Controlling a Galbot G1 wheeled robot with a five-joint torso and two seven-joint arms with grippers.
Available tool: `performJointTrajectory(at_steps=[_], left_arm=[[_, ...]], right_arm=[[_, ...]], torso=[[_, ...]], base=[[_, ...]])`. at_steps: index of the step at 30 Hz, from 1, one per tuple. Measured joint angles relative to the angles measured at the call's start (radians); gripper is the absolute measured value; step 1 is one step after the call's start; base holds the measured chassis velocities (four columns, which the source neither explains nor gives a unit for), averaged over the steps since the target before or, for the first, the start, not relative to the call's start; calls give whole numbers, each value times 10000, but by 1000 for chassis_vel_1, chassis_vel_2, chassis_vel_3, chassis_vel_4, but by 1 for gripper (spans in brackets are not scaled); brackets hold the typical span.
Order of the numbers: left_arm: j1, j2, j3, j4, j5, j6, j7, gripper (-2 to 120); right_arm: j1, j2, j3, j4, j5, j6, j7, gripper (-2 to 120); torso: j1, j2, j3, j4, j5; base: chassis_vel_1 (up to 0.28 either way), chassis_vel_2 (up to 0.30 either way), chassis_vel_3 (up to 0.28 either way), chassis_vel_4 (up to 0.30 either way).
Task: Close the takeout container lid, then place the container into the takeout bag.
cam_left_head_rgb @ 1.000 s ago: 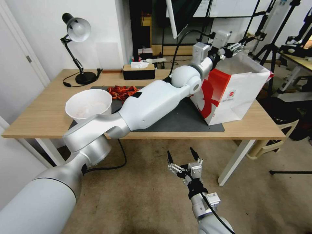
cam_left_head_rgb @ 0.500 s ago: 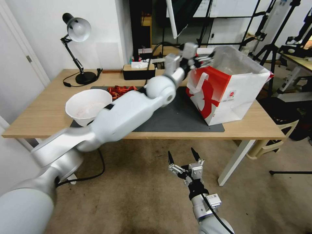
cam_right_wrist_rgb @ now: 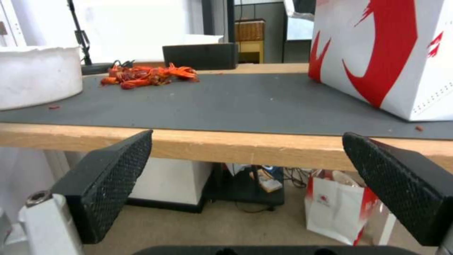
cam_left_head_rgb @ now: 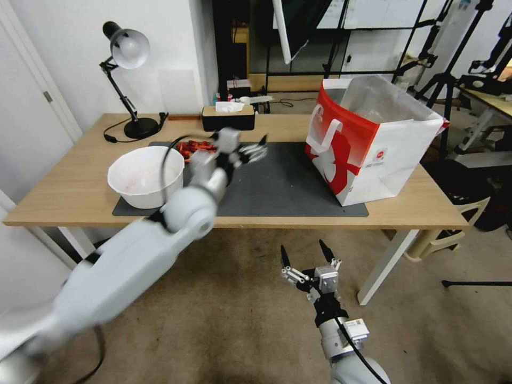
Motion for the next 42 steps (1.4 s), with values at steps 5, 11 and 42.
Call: performJointTrajectory(at_steps=[5, 11, 42], left_arm=[[2759, 185, -1851, -933, 642, -270, 244, 100], [5706, -255, -3052, -1474, 1977, -962, 263, 100], [9703, -2445, -5135, -1387, 3910, -3346, 1172, 100]], right_arm=[[106, -134, -42, 30, 37, 0, 106, 100], [-8, -197, 130, 192, 46, 0, 278, 100], [-68, -410, 839, 301, 1194, 161, 347, 100]], torso=[[1, 0, 0, -1, 3], [-1, 0, -1, 3, 1], [1, -1, 2, -3, 2]], base=[[0, 0, 0, 0], [0, 0, 0, 0], [0, 0, 0, 0]])
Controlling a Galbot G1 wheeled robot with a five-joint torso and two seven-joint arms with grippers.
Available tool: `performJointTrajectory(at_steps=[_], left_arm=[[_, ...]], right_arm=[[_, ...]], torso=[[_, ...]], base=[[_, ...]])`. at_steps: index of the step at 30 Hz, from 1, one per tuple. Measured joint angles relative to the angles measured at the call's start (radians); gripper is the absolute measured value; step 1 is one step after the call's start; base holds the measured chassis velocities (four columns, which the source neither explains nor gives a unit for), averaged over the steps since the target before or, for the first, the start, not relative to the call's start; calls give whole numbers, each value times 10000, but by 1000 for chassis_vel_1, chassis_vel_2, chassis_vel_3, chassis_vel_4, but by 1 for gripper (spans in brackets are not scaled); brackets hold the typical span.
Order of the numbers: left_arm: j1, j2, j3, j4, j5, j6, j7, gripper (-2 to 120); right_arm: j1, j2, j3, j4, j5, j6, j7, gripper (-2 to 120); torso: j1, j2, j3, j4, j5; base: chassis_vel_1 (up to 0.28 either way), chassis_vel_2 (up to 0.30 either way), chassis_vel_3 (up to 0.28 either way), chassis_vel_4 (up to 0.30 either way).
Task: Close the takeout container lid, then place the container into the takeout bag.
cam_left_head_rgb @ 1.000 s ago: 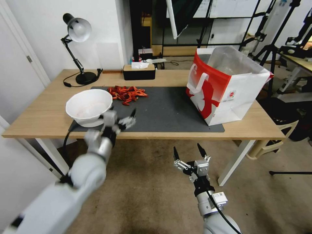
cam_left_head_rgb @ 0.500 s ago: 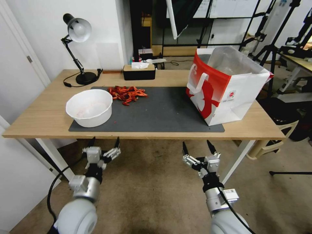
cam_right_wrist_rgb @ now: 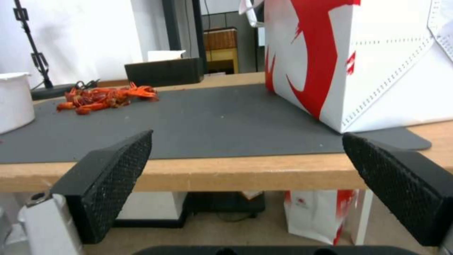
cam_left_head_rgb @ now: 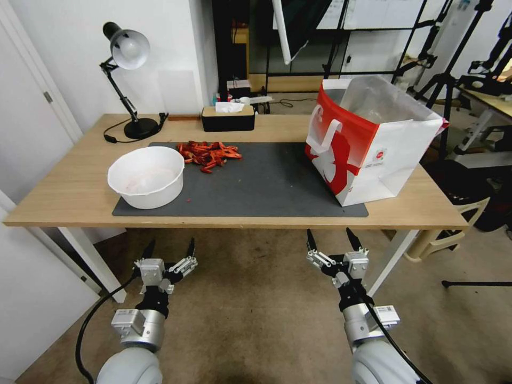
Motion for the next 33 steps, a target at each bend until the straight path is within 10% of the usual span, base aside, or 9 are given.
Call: performJointTrajectory(at_steps=[33], left_arm=[[-59, 12, 12, 23, -63, 4, 29, 100]], right_arm=[[-6, 29, -39, -23, -77, -4, 60, 100]], torso=[[1, 0, 0, 1, 0]], base=[[0, 0, 0, 0]])
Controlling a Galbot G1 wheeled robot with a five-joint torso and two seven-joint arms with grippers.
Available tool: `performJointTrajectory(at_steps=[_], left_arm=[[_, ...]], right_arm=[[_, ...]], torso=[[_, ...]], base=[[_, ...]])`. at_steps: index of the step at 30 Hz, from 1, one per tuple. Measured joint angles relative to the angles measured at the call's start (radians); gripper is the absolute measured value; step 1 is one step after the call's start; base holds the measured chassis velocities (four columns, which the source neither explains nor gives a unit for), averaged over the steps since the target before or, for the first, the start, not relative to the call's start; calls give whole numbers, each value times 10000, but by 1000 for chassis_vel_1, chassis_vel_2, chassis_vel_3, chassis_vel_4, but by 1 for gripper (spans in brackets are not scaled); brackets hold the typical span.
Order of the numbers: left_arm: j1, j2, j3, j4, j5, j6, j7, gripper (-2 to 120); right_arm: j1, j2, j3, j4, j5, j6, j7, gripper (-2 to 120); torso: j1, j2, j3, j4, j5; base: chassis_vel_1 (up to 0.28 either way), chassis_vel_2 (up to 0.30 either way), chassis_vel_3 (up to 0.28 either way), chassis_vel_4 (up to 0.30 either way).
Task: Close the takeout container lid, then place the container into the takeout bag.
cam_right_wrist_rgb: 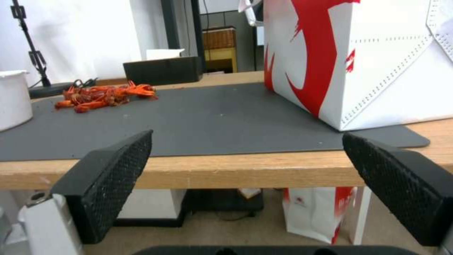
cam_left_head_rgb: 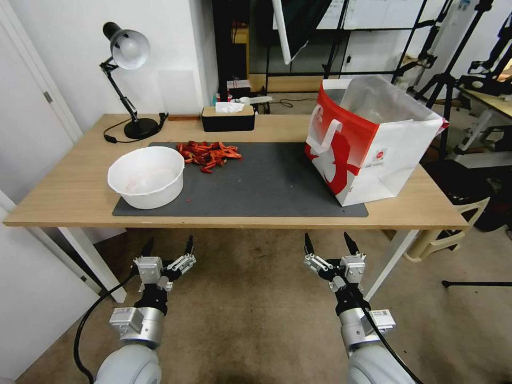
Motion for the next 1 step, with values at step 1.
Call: performJointTrajectory(at_steps=[1], left_arm=[[0, 0, 1, 0, 0, 0, 0, 100]], right_arm=[[0, 0, 0, 0, 0, 0, 0, 100]], torso=[[-1, 0, 0, 0, 0]], base=[[0, 0, 0, 0]])
